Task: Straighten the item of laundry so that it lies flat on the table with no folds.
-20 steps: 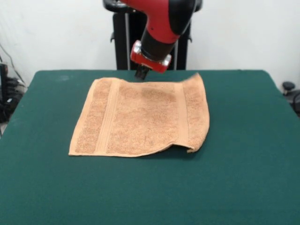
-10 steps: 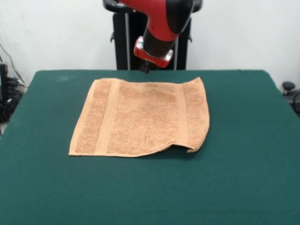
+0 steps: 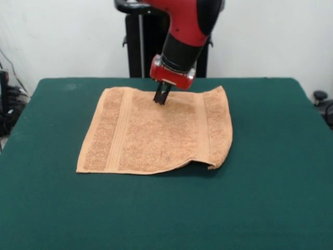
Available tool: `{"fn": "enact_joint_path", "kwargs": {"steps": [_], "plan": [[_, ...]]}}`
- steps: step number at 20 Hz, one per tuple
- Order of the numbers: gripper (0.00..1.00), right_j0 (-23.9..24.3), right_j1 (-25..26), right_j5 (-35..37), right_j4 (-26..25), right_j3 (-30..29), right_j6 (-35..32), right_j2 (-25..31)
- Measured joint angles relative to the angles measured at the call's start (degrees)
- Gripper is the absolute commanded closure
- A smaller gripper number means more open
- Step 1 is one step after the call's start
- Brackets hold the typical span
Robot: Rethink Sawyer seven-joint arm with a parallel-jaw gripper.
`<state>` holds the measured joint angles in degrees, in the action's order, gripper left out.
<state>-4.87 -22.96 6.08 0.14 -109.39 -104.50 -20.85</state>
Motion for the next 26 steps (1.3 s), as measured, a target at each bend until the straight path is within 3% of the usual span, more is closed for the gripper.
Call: {"fn": "enact_joint_path", "kwargs": {"steps": [5, 7, 12, 20, 26], "plan": [[1.00, -0.74, -4.66, 5.19, 0.26, 0.22, 0.00, -0.02], [1.00, -0.66, -7.26, 10.56, 0.64, 0.93, 0.00, -0.03], [1.00, 0.49, -8.38, 16.18, 1.92, 4.38, 0.00, 0.45], [1.00, 2.39, -3.28, 12.35, 4.63, 11.17, 0.00, 2.96], [1.00, 3.43, 1.90, 4.10, 6.29, 14.65, 0.00, 5.65]]}}
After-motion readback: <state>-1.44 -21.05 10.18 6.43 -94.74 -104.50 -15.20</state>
